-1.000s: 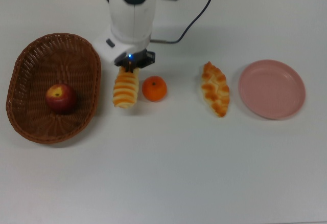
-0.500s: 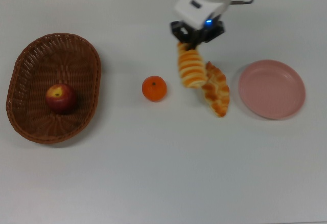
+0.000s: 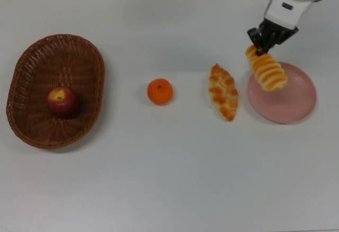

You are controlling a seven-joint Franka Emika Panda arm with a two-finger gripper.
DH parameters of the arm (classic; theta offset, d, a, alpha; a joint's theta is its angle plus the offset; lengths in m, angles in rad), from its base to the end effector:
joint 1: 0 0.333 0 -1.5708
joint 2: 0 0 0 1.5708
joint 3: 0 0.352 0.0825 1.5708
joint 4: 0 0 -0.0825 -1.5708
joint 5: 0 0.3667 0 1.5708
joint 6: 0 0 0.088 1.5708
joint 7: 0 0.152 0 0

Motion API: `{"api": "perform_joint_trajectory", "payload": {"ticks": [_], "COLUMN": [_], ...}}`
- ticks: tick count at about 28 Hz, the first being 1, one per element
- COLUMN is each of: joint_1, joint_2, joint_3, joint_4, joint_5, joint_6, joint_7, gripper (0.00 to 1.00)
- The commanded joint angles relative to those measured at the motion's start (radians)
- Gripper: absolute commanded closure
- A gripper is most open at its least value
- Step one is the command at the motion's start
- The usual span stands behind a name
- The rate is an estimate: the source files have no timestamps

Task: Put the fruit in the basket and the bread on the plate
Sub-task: 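Carry the striped roll onto the pink plate and release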

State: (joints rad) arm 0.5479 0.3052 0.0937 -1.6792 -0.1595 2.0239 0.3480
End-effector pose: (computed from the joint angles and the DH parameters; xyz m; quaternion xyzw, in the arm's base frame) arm 0.5314 0.3708 0.4252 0.9823 0.1766 0.0459 0.0415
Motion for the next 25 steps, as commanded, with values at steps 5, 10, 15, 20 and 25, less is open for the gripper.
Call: {"api": "perform_joint_trajectory", "payload": {"ticks": [5, 10, 15, 20, 25], "joint_1": [0.046, 0.061, 0.083, 0.11, 0.118], "joint_2": [0.097, 0.111, 0.115, 0.12, 0.126], "joint_3": [-0.009, -0.008, 0.009, 0.009, 0.009], "joint_4": [0.053, 0.055, 0.053, 0.053, 0.052], "joint_5": [-0.052, -0.054, -0.057, -0.057, -0.075], "joint_6": [0.096, 0.107, 0.124, 0.122, 0.113], "joint_7": [0.04, 0.034, 0.034, 0.046, 0.042], "gripper": [0.99, 0.94, 0.86, 0.12, 0.0]}}
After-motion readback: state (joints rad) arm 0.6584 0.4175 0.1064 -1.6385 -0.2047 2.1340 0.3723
